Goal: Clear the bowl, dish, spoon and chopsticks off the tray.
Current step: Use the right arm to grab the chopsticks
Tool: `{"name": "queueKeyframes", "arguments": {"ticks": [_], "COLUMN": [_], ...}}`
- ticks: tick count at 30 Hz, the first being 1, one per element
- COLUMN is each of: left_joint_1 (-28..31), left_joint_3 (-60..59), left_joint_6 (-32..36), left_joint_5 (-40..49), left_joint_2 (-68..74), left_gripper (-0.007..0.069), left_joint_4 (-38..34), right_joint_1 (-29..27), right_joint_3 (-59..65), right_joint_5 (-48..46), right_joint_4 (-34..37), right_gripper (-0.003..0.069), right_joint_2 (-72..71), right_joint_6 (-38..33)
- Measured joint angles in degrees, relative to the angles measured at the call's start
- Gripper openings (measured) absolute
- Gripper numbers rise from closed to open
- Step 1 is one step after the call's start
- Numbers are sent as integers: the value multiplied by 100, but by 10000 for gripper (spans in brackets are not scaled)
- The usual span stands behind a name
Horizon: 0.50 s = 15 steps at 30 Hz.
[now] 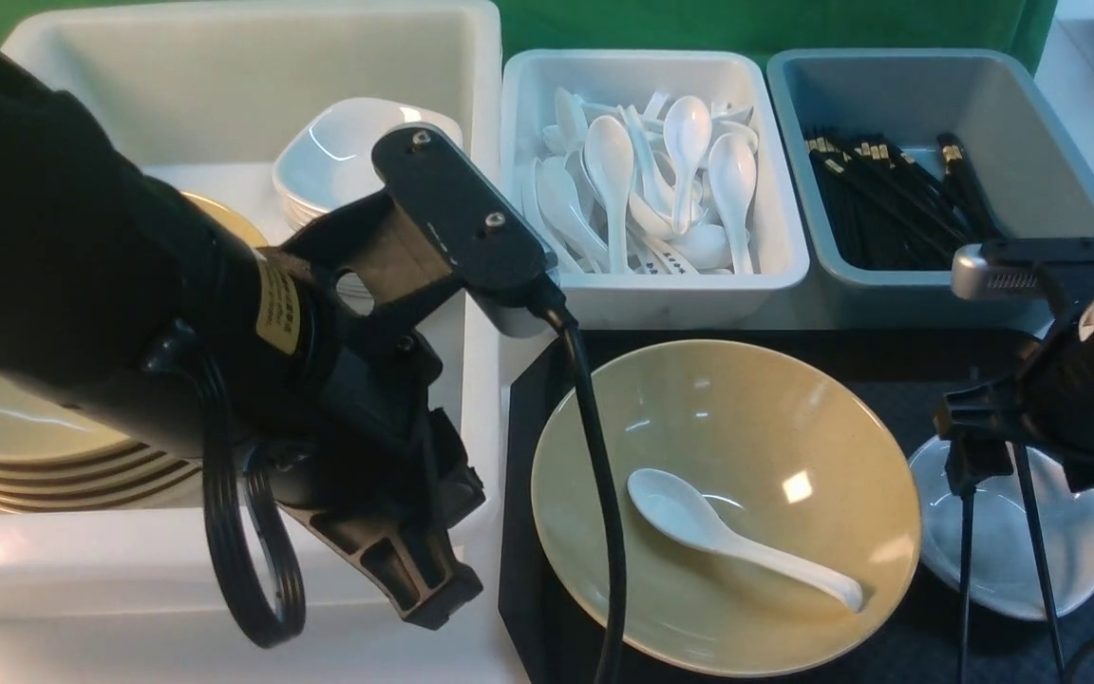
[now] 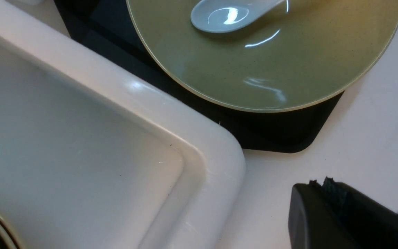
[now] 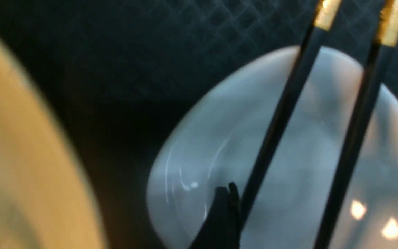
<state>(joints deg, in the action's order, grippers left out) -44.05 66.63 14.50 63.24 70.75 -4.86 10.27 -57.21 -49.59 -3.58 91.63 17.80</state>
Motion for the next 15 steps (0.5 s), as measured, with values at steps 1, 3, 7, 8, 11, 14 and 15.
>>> {"name": "queueKeyframes", "arguments": {"ticks": [1,3,7,8,11,14,15], "left_joint_1": [0,0,0,0,0,0,0], "left_joint_3": [0,0,0,0,0,0,0], "left_joint_6": [12,45,82,100,112,119,119], "left_joint_5": [2,2,2,2,-4,-14,-19], "left_joint_2": [0,0,0,0,0,0,0], "left_gripper": [-11,-11,-11,-11,-11,-11,-11], "left_joint_4": [0,2,2,2,14,72,91], "right_joint_1": [0,0,0,0,0,0,0], "right_joint_3": [0,-4,-4,-4,-4,-4,-4], "right_joint_5": [46,118,139,139,139,125,99], "right_joint_4": [0,0,0,0,0,0,0], "right_gripper": [631,605,568,556,533,447,408], "right_joint_2": [68,206,407,463,496,496,496], "right_joint_6": [38,78,83,102,128,101,56]}}
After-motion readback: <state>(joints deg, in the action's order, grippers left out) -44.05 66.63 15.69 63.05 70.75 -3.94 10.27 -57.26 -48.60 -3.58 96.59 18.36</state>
